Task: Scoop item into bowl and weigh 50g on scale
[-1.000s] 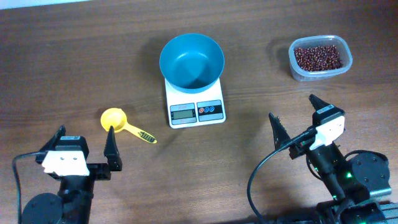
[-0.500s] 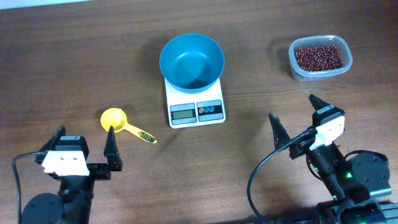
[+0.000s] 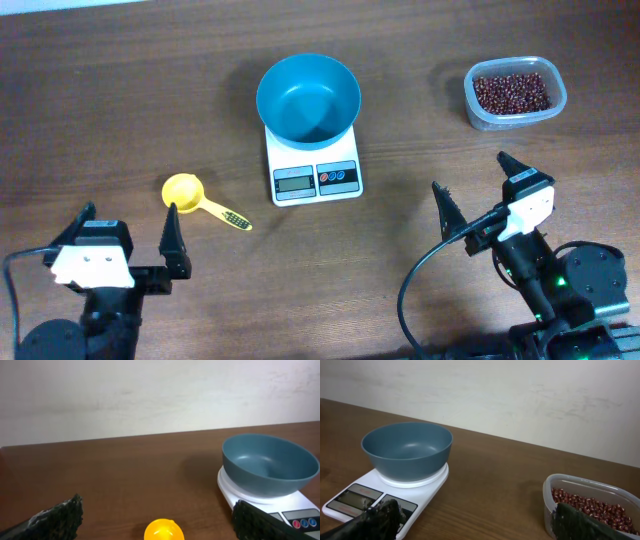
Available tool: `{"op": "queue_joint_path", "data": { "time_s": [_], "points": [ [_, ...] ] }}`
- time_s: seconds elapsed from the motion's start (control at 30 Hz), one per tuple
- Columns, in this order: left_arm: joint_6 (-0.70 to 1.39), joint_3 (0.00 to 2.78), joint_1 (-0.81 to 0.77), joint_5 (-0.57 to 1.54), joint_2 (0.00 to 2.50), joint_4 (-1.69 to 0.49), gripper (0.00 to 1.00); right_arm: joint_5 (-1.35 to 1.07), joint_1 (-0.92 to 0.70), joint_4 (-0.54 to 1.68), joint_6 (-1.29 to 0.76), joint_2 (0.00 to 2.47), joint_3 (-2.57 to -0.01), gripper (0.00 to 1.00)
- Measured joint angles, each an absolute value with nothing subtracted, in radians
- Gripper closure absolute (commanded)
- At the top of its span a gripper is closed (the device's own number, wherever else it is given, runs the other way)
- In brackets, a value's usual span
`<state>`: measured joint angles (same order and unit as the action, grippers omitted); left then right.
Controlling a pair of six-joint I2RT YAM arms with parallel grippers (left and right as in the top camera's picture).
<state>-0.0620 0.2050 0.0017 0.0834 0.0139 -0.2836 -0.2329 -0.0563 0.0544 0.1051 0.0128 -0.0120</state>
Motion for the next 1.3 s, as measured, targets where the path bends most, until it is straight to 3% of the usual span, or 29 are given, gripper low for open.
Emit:
{"op": "queue_joint_path", "data": {
  "time_s": [1.3],
  "points": [
    [-0.033, 0.247, 0.002, 0.083, 0.014, -0.378, 0.01, -0.233, -0.056, 0.054, 0.105, 0.013, -0.012, 0.01]
  ]
}}
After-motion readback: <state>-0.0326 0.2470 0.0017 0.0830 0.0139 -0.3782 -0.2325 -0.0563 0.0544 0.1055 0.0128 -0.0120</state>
